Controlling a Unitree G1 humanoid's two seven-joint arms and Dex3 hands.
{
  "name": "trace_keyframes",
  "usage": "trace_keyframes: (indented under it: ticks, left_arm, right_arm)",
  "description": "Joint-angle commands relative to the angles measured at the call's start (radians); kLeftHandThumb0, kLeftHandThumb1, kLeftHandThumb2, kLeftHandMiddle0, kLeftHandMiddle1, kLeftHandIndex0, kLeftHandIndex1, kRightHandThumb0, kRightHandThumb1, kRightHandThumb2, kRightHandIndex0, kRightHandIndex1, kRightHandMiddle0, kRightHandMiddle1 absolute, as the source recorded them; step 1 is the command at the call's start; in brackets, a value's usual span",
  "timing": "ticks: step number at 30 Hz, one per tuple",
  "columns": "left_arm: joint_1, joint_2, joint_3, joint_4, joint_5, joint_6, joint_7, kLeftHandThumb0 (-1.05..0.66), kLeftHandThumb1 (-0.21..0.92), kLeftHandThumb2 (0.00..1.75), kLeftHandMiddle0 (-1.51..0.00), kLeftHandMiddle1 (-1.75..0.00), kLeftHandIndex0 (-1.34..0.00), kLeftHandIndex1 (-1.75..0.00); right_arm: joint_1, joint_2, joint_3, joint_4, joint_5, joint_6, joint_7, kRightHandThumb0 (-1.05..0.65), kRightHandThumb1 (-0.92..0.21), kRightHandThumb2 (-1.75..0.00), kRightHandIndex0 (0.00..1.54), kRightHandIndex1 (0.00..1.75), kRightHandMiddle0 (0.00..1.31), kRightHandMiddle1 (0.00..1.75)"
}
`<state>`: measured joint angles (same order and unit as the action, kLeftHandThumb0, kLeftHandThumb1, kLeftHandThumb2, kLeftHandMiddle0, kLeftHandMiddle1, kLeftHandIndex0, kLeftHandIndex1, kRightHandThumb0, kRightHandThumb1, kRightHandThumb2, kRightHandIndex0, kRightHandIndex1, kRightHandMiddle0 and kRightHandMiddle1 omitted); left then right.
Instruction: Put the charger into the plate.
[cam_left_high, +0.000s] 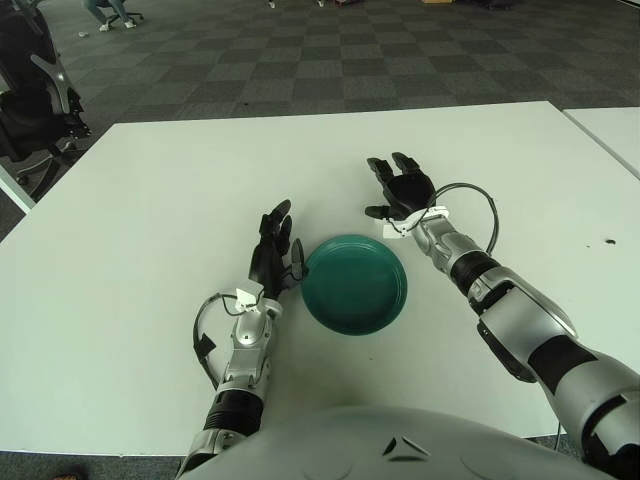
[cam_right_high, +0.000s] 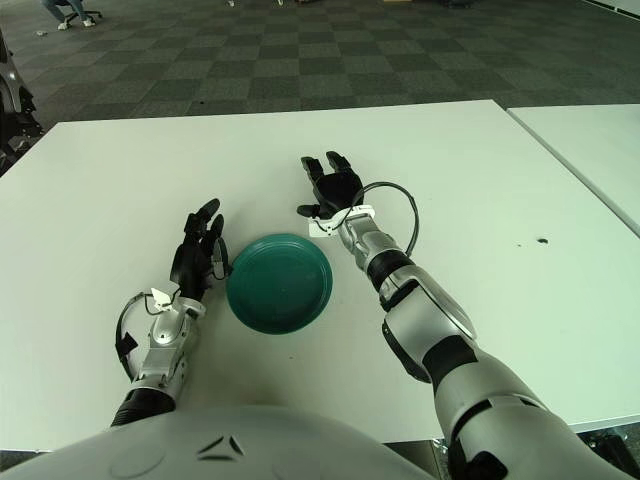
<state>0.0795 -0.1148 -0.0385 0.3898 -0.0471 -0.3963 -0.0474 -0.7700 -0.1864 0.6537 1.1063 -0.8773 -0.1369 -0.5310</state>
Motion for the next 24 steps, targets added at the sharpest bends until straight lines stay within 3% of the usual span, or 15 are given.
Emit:
trace_keyframes:
  ticks: [1,15,18,24]
  left_arm:
    - [0.078,-0.051,-0.006,0.123,-0.021,0.024,-0.001,-0.92,0.92,0.97,-0.26,-0.01,0.0,-0.72]
    - [0.066,-0.057,-0.007,0.142,-0.023,0.01,-0.003,-0.91,0.92,0.96,-0.27,-0.01,0.0,-0.77]
    - [0.066,-0.06,-0.014,0.141,-0.021,0.005,-0.008,-0.92,0.92,0.96,-0.28,-0.01,0.0,-0.79]
    - [0.077,-0.067,-0.03,0.118,-0.008,0.007,0.006,-0.9,0.92,0.96,-0.26,0.0,0.0,-0.8]
  right_arm:
    - [-0.001,-0.017,0.02,-0.011,-0.016,0.027,0.063,-0.83,-0.92,-0.63,0.12,0.0,0.0,0.27]
    - [0.035,-0.054,0.072,-0.112,-0.048,0.137,0.221,-0.85,-0.92,-0.67,0.08,0.0,0.0,0.15]
    - [0.001,-0.046,0.077,-0.01,-0.043,0.118,0.223,-0.85,-0.92,-0.68,0.08,0.0,0.0,0.12]
    - [-0.025,-0.026,0.085,0.074,-0.033,0.118,0.26,-0.88,-0.92,-0.71,0.08,0.0,0.0,0.06]
